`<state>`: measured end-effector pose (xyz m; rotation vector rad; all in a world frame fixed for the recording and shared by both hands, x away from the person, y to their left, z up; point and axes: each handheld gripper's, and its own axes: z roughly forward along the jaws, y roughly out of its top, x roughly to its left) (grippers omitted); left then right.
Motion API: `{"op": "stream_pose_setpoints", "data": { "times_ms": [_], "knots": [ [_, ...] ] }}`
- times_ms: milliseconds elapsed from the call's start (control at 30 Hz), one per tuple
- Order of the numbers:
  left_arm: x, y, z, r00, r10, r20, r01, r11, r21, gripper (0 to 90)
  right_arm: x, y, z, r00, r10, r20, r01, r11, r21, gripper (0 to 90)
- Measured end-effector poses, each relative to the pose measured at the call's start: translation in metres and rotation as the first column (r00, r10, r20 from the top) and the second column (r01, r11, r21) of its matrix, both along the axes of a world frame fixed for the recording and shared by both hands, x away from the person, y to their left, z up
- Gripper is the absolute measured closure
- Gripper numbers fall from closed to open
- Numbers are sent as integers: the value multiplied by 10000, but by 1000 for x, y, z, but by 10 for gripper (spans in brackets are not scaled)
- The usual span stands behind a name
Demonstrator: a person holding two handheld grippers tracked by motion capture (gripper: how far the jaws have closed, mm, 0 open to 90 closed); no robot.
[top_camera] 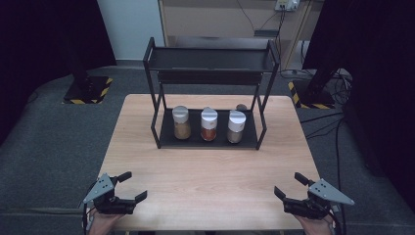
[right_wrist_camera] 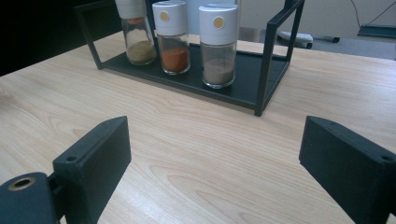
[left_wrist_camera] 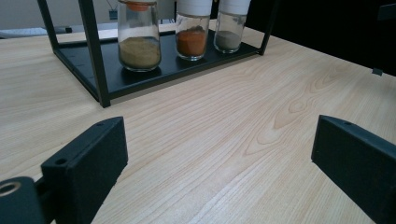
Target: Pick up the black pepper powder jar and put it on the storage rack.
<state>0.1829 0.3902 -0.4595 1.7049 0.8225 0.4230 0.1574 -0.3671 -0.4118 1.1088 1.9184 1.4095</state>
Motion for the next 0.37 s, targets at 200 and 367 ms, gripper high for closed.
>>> {"op": "stream_pose_setpoints", "data": {
  "times_ms": [200,367],
  "knots": [
    [0,1,-1,10000,-2,8,2,10000,-76,26,1,-1,-1,9999,72,-83,-71,10000,27,93],
    [0,0,0,10000,-26,7,26,10000,-37,26,3,0,-1,9998,90,-173,-90,10000,-9,92]
  ]
}}
